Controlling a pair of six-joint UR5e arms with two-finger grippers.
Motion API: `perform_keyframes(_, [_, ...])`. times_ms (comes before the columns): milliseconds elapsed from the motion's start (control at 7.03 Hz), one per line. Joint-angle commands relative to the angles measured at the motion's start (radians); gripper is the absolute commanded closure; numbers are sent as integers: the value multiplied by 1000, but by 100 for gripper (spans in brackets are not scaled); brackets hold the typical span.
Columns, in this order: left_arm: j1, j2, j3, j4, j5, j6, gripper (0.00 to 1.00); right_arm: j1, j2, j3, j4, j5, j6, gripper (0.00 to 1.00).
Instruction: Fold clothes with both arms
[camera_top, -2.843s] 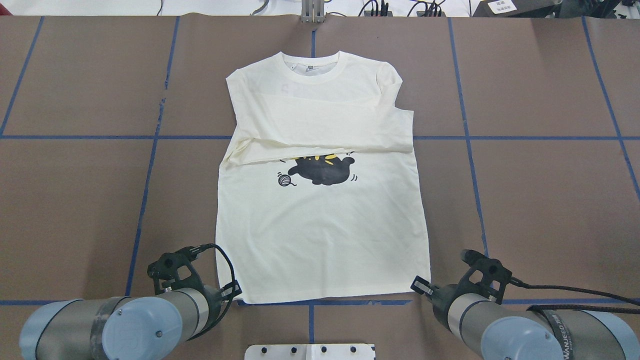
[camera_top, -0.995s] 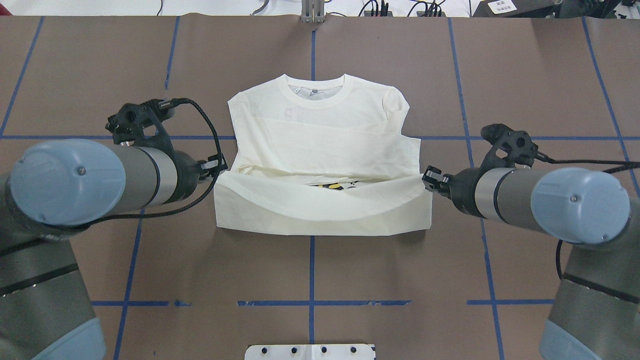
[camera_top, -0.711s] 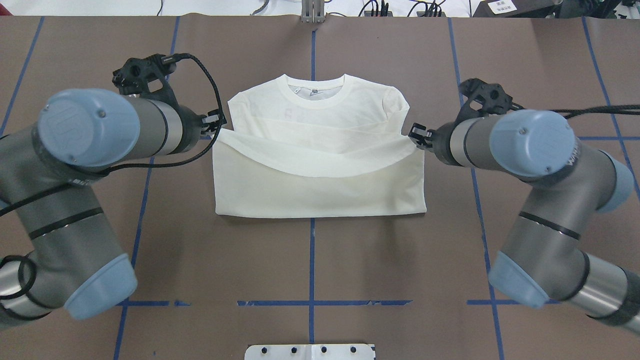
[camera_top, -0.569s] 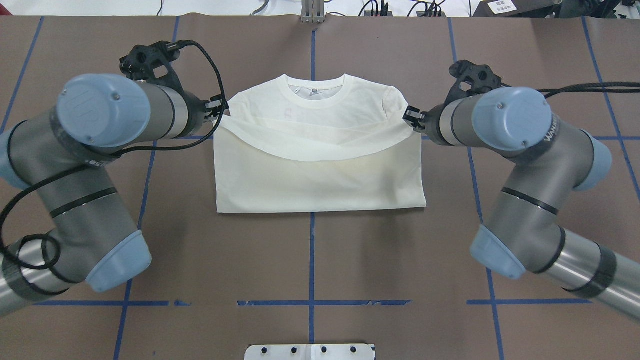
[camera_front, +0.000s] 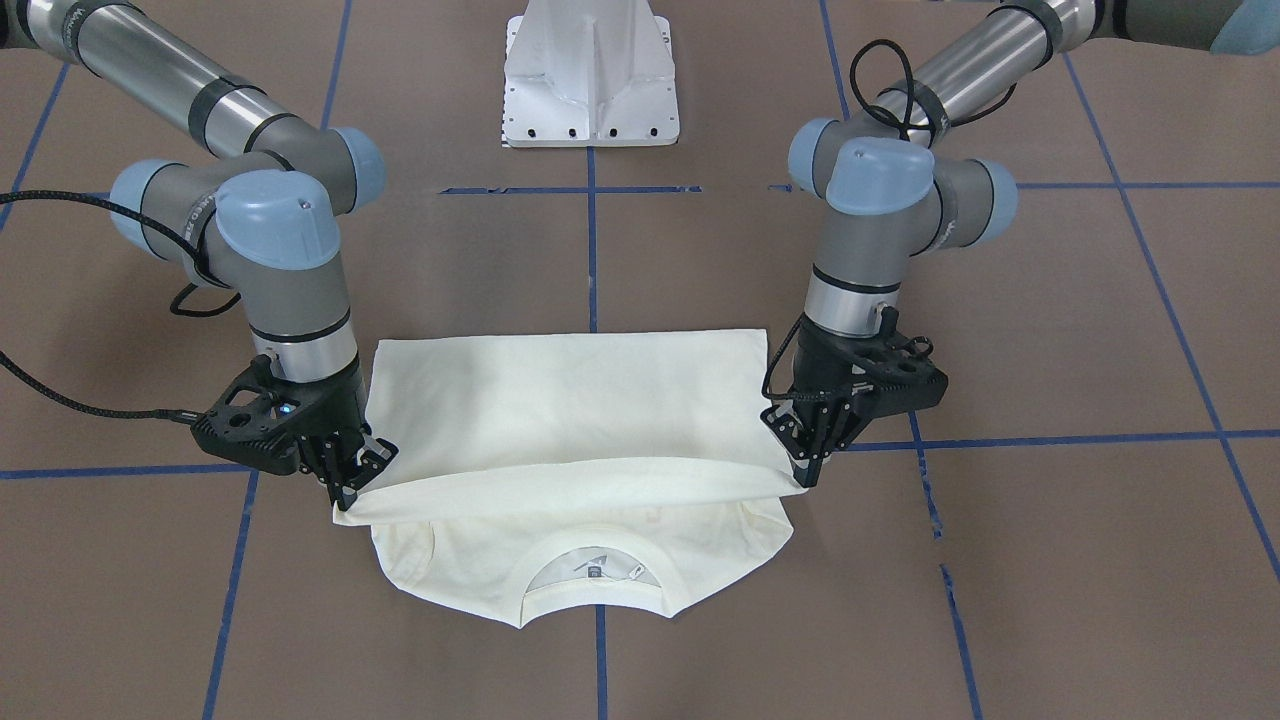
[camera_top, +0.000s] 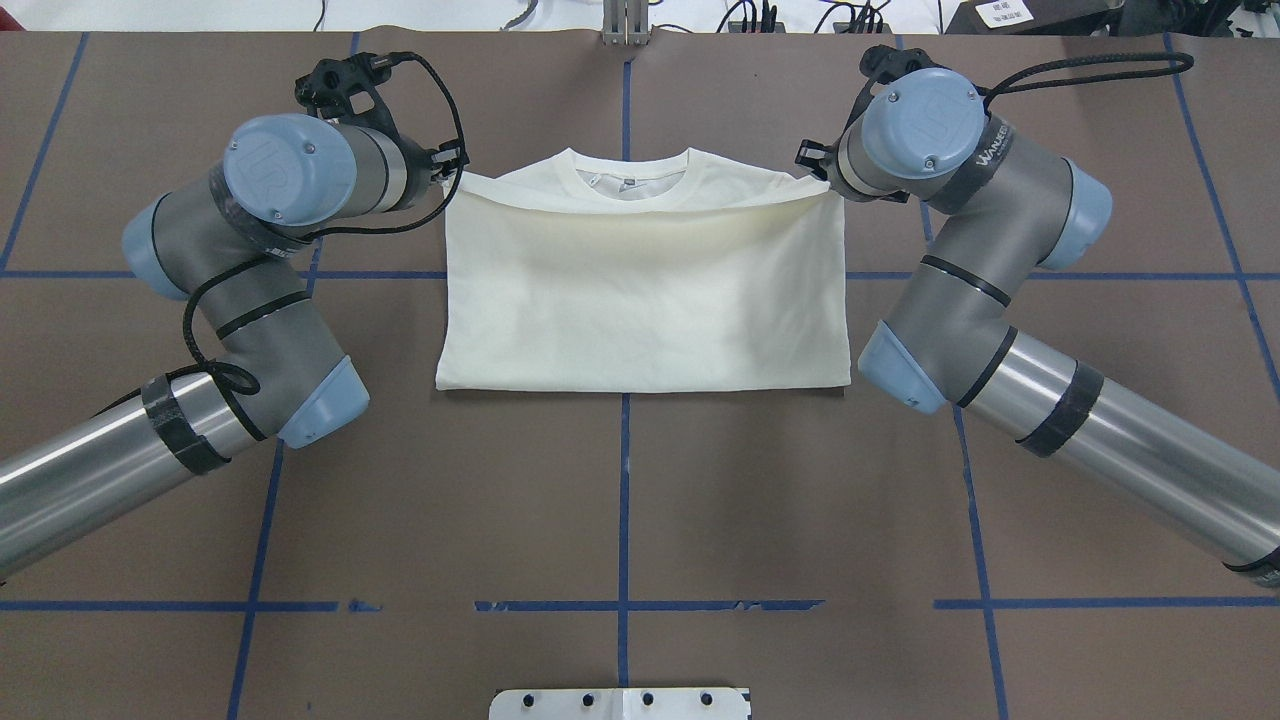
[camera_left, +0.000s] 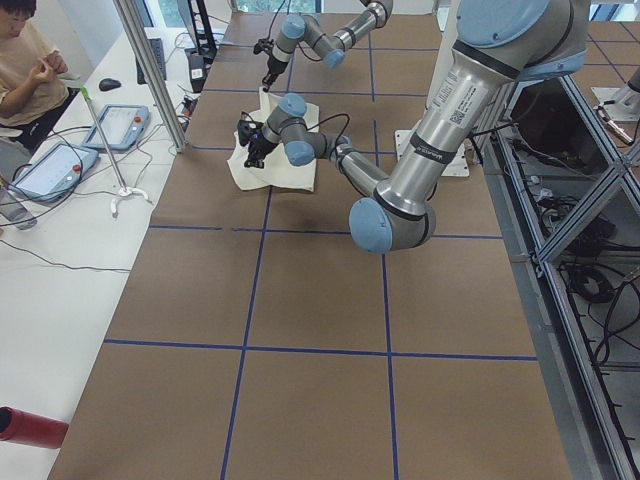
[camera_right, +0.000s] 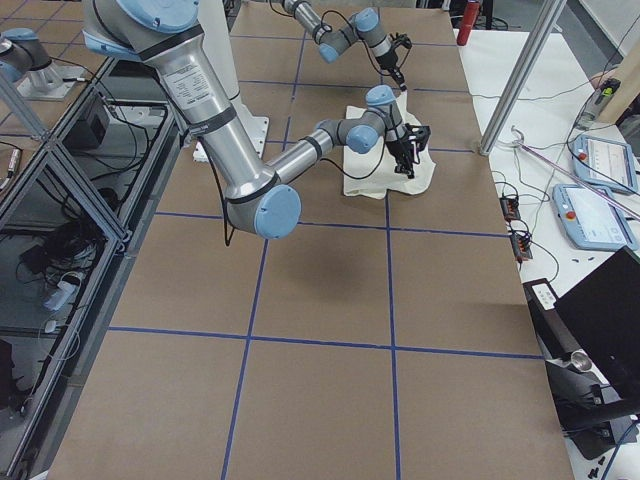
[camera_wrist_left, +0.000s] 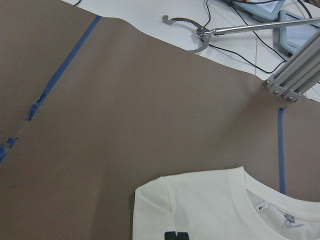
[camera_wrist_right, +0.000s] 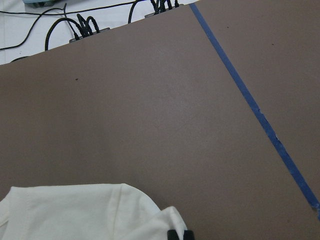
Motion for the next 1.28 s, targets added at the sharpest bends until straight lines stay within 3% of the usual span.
perform_keyframes(0, [-2,-15,90,-53,1,11,100,-1,14,-71,35,1,-11,100])
perform_keyframes(142, [-4,-18,90,-53,1,9,100,-2,16,-73,70,1,-1,100])
perform_keyframes(284, [-4,-28,87,-53,1,8,90,-8,17,-73,72,1,0,100])
perform_keyframes(711, [-5,-16,56,-50,-5,11,81,-11,34,-73,73,1,0,99])
perform_keyframes(853, [-5,-11,35,-45,-9,12,59,-11,34,-71,75,1,2,75])
perform_keyframes(995, [-4,1,-17,-39,-10,12,58,-10,34,-41,75,10,9,73])
perform_keyframes(1137, [1,35,-83,-36,-10,11,58,-1,11,55,72,84,23,62])
